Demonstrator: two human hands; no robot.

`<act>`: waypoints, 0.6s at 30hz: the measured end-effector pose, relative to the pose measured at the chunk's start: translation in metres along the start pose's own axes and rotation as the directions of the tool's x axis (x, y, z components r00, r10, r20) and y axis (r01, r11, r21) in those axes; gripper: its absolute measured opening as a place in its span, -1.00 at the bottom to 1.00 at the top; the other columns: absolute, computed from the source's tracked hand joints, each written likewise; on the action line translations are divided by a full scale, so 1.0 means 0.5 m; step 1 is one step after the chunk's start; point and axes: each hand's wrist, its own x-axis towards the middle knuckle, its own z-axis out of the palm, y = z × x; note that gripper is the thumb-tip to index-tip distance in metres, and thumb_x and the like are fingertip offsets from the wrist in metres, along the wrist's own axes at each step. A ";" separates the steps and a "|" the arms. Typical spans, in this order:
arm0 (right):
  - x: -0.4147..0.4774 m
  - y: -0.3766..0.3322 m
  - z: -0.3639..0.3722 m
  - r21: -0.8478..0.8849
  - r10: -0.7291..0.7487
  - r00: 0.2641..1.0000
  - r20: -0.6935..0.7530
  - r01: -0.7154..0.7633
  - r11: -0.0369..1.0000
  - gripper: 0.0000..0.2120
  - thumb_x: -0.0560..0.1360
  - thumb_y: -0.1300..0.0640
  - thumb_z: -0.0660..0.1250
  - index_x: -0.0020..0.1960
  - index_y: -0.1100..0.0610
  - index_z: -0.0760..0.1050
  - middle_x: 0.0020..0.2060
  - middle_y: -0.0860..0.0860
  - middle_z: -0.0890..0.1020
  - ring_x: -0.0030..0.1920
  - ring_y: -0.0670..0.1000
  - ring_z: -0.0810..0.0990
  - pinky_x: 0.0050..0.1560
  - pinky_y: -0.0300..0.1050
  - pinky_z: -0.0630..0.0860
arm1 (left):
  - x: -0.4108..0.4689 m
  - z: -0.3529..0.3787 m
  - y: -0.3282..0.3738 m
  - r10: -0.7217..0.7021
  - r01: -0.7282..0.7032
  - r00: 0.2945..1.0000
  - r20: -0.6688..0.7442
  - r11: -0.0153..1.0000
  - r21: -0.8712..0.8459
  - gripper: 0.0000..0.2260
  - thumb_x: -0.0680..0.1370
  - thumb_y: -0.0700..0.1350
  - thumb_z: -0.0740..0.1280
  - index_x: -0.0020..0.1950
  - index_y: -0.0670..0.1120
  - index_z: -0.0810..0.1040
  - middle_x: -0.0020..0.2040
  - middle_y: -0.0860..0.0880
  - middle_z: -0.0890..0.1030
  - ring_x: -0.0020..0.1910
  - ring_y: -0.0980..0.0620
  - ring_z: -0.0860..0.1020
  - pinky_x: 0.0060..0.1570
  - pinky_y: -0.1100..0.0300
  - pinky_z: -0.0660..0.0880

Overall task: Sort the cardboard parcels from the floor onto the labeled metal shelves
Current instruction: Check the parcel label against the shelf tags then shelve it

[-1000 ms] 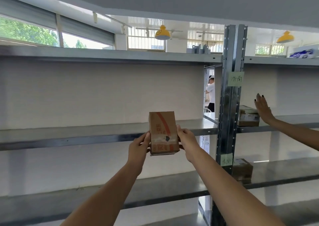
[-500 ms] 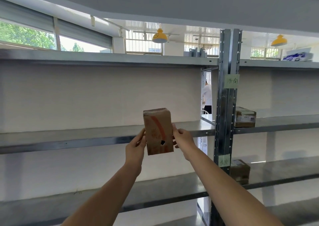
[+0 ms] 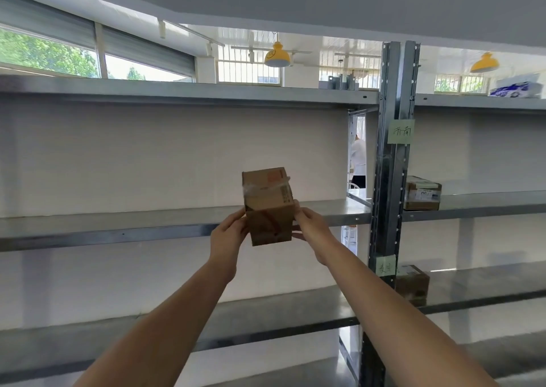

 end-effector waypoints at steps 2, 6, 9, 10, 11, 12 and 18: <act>-0.005 0.015 0.005 -0.001 -0.052 0.999 -0.002 0.052 0.999 -0.63 0.61 -0.16 0.22 0.22 0.08 0.52 0.13 0.04 0.64 0.17 0.07 0.61 0.30 0.06 0.52 | -0.007 -0.008 -0.006 -0.021 0.019 0.999 -0.036 0.998 -0.068 -0.83 0.63 -0.28 0.22 0.06 -0.20 0.61 0.04 -0.14 0.63 0.03 -0.01 0.61 0.12 0.19 0.54; -0.011 0.045 0.022 0.042 -0.071 0.997 0.026 0.070 0.997 -0.76 0.58 -0.06 0.32 0.09 0.10 0.55 0.07 0.08 0.64 0.16 0.10 0.62 0.28 0.08 0.54 | -0.004 -0.023 -0.019 -0.039 0.031 0.994 -0.100 0.997 -0.077 -0.82 0.68 -0.13 0.22 -0.05 -0.13 0.56 -0.01 -0.13 0.61 -0.03 -0.02 0.57 0.18 0.12 0.52; -0.020 0.042 0.036 0.084 -0.053 0.998 0.037 0.050 0.995 -0.75 0.61 -0.06 0.27 0.01 0.13 0.52 0.02 0.10 0.63 0.15 0.10 0.63 0.24 0.01 0.58 | 0.006 -0.030 -0.023 -0.008 0.004 0.995 -0.103 0.999 -0.041 -0.80 0.67 -0.04 0.25 -0.03 -0.12 0.56 -0.03 -0.12 0.62 0.00 -0.05 0.57 0.24 0.03 0.51; -0.021 0.039 0.040 0.092 -0.045 0.999 0.030 0.042 0.995 -0.71 0.62 -0.09 0.24 0.02 0.15 0.50 0.01 0.11 0.63 0.13 0.09 0.63 0.24 0.01 0.58 | 0.009 -0.030 -0.024 0.002 -0.005 0.995 -0.101 1.000 -0.028 -0.80 0.67 -0.03 0.25 -0.02 -0.11 0.56 -0.02 -0.13 0.62 0.01 -0.07 0.57 0.25 0.00 0.51; -0.019 0.037 0.044 0.097 -0.032 0.999 0.024 0.030 0.995 -0.67 0.62 -0.11 0.21 0.04 0.17 0.49 0.00 0.12 0.63 0.09 0.07 0.62 0.24 0.03 0.57 | 0.008 -0.030 -0.024 0.007 -0.009 0.995 -0.097 1.000 -0.020 -0.81 0.67 -0.03 0.25 -0.01 -0.10 0.56 -0.01 -0.14 0.62 0.01 -0.08 0.57 0.26 -0.03 0.52; -0.018 0.035 0.046 0.101 -0.014 1.000 0.019 0.012 0.995 -0.64 0.63 -0.14 0.18 0.07 0.18 0.48 -0.02 0.10 0.61 0.06 0.04 0.60 0.25 0.05 0.56 | 0.005 -0.029 -0.024 0.011 -0.013 0.996 -0.092 1.000 -0.020 -0.82 0.67 -0.03 0.25 -0.01 -0.10 0.55 0.01 -0.15 0.62 0.01 -0.07 0.57 0.25 -0.04 0.53; -0.011 0.043 0.054 -0.004 0.006 1.000 -0.029 -0.007 1.000 -0.52 0.65 -0.19 0.08 0.15 0.20 0.50 0.03 0.13 0.62 0.01 0.06 0.55 0.28 0.15 0.50 | -0.011 -0.035 -0.039 0.024 -0.026 0.998 -0.058 0.999 -0.024 -0.88 0.66 -0.09 0.27 0.02 -0.11 0.54 0.02 -0.12 0.62 0.06 -0.05 0.58 0.20 -0.06 0.56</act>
